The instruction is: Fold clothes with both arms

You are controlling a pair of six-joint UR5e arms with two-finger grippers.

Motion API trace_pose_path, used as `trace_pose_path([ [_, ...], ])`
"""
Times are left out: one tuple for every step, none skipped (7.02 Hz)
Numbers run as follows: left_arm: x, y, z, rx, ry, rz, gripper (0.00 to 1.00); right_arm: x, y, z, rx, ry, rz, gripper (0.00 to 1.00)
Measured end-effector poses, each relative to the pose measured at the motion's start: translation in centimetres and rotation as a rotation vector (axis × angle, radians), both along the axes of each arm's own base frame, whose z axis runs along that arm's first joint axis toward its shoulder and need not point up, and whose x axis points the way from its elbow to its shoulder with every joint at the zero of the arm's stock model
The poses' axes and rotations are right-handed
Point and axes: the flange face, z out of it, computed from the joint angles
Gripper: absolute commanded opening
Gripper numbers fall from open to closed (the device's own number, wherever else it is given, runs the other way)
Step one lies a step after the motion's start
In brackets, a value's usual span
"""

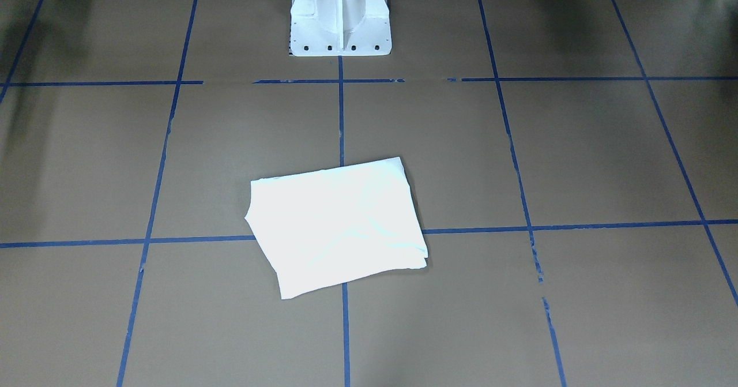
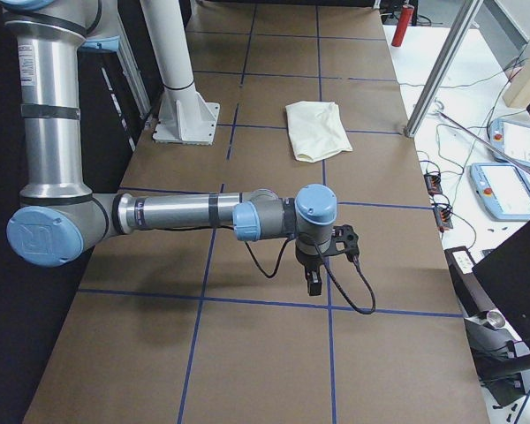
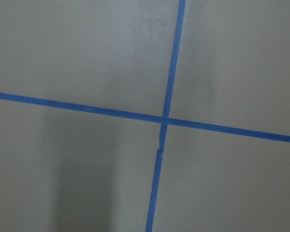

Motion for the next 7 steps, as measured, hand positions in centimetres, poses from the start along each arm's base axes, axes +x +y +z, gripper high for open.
trace_pose_path([
  [-0.03, -0.27, 0.27, -0.007, -0.003, -0.002, 1.00, -0.01, -0.08, -0.10, 0.002, -0.001, 0.000, 1.00],
  [-0.03, -0.57, 0.34, -0.009, -0.004, -0.003, 1.00, -0.02, -0.17, -0.21, 0.003, -0.002, 0.000, 1.00],
  [-0.03, -0.71, 0.43, -0.011, -0.004, -0.004, 1.00, -0.03, -0.21, -0.26, 0.004, -0.003, 0.000, 1.00],
  [-0.04, -0.84, 0.50, -0.012, -0.004, -0.004, 1.00, -0.03, -0.23, -0.28, 0.005, -0.003, 0.000, 1.00],
  [-0.04, -0.99, 0.54, -0.012, -0.004, -0.004, 1.00, -0.03, -0.25, -0.30, 0.006, -0.003, 0.000, 1.00],
  [-0.04, -0.97, 0.75, -0.016, -0.004, -0.003, 1.00, -0.03, -0.25, -0.30, 0.006, -0.003, 0.000, 1.00],
  [-0.03, -0.90, 1.12, -0.023, -0.002, -0.003, 1.00, -0.03, -0.26, -0.33, 0.007, -0.003, 0.000, 1.00],
])
